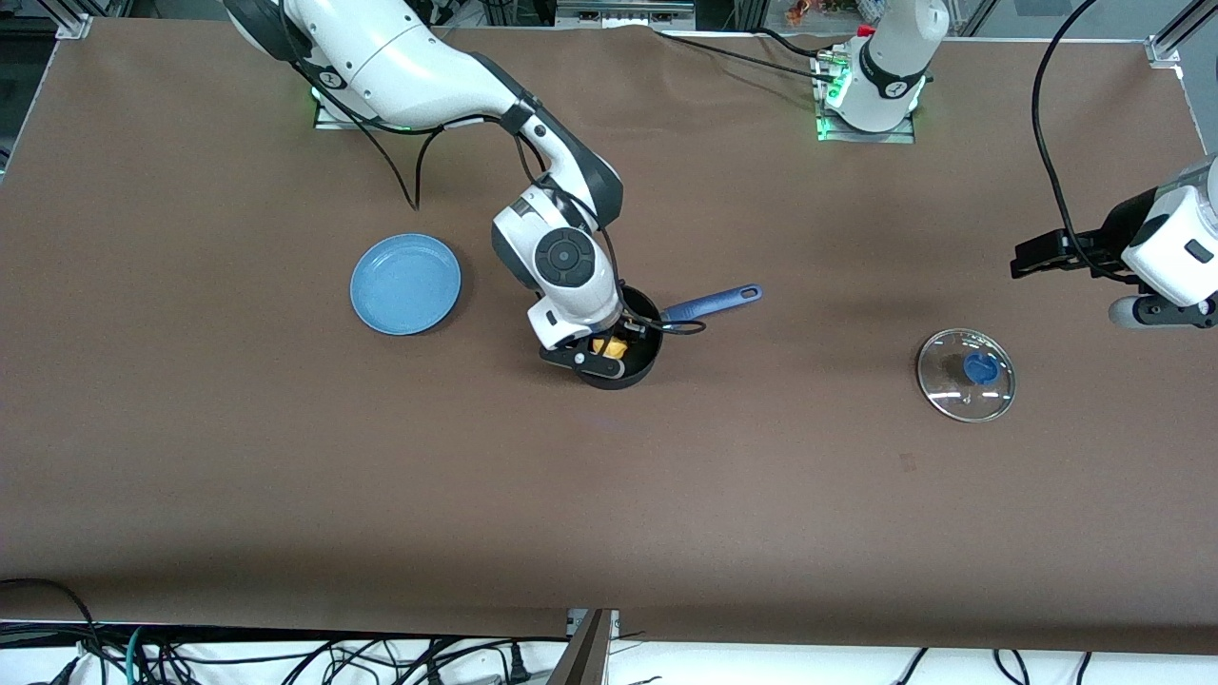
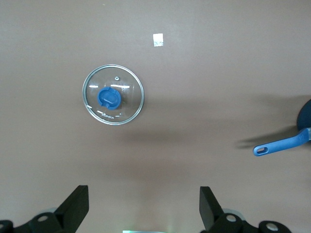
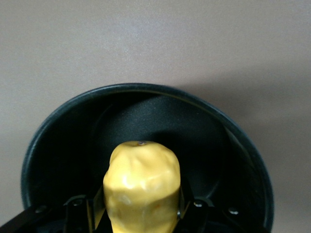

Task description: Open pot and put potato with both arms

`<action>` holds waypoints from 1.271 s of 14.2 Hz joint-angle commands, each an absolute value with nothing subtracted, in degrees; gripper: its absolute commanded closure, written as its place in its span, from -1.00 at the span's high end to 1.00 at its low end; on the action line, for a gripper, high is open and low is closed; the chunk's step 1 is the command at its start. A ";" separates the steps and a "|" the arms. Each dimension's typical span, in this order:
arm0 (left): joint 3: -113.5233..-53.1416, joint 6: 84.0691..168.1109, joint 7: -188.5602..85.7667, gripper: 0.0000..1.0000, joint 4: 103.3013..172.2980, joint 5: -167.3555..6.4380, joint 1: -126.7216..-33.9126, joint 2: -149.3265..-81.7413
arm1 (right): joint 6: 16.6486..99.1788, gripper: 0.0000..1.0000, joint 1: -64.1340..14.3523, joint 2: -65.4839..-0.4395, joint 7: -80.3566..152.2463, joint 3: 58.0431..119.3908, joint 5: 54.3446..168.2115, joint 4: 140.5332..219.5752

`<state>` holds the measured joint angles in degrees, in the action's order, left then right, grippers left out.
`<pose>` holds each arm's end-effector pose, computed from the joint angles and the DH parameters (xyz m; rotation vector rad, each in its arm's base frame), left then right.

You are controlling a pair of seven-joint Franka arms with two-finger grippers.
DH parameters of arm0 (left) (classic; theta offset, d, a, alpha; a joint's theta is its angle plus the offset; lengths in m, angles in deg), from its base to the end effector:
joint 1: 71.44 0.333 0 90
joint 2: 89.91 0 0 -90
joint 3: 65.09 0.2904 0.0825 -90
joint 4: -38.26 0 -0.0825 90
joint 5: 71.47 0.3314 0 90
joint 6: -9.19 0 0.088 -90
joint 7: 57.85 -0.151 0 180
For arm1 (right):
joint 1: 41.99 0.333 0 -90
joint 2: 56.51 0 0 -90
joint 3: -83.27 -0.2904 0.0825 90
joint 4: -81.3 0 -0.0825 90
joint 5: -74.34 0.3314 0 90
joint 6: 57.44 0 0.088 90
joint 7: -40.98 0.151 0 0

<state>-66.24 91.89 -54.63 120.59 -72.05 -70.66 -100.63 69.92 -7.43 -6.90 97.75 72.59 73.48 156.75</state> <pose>0.5298 -0.0042 0.5034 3.1196 0.0770 -0.2831 0.5031 0.4704 0.1954 -2.9924 0.3923 0.0992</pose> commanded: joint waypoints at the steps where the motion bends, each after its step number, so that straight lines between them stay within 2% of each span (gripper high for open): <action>1: -67.03 91.46 -54.42 1.00 120.53 -70.32 -70.56 -100.02 | 69.56 1.00 -6.92 -6.06 98.72 72.98 72.15 154.86; 5: -67.03 91.46 -54.33 1.00 120.53 -70.76 -70.56 -100.11 | 67.11 1.00 -7.36 -8.17 98.11 73.07 72.15 154.77; 10: -67.03 91.46 -54.33 1.00 120.53 -70.94 -70.48 -100.11 | 51.84 1.00 -12.88 -19.05 95.48 74.30 72.06 154.77; 14: -67.03 91.46 -54.24 1.00 120.53 -70.85 -70.56 -100.11 | 38.55 1.00 -14.83 -27.75 76.01 83.33 72.58 155.64; 18: -67.03 91.46 -54.16 1.00 120.53 -70.94 -70.56 -100.19 | 34.94 1.00 -16.15 -36.37 58.87 93.79 76.44 160.65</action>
<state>-66.68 91.89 -54.62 120.60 -71.86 -70.65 -100.63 36.08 -15.81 -31.03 66.78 90.22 74.12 155.22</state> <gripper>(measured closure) 0.000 0.000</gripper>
